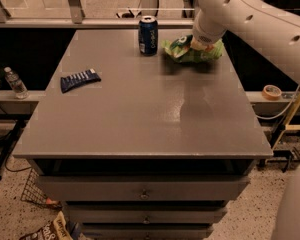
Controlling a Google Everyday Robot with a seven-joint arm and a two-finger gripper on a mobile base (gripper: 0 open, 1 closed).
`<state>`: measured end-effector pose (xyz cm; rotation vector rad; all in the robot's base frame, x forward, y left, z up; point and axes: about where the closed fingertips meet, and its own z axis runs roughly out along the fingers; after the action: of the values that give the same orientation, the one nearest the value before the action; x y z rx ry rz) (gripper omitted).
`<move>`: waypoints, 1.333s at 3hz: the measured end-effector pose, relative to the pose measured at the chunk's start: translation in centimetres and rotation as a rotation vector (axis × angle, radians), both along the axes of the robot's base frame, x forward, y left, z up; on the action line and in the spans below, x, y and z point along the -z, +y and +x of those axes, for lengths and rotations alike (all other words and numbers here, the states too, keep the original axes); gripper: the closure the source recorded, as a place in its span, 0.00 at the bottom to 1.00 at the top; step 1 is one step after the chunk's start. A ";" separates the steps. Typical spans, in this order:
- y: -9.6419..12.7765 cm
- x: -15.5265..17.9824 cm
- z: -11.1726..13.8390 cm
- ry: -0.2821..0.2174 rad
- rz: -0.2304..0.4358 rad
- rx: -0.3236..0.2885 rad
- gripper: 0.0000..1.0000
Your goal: Move green rice chip bag near pepsi can
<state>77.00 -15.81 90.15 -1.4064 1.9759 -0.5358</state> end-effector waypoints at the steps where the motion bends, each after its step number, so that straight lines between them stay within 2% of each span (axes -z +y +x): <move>1: 0.0 0.2 0.0 0.002 -0.001 -0.001 0.36; 2: 0.1 0.3 0.0 0.005 -0.001 -0.002 0.12; 3: 0.1 0.0 -0.1 0.014 0.016 -0.019 0.00; 4: -1.7 -2.8 -1.3 -0.030 -0.014 0.002 0.00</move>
Offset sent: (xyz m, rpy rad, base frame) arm 0.0001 0.0004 -0.0014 -0.0006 0.0021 0.0007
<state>75.67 -17.55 92.94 -1.3967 1.9537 -0.5697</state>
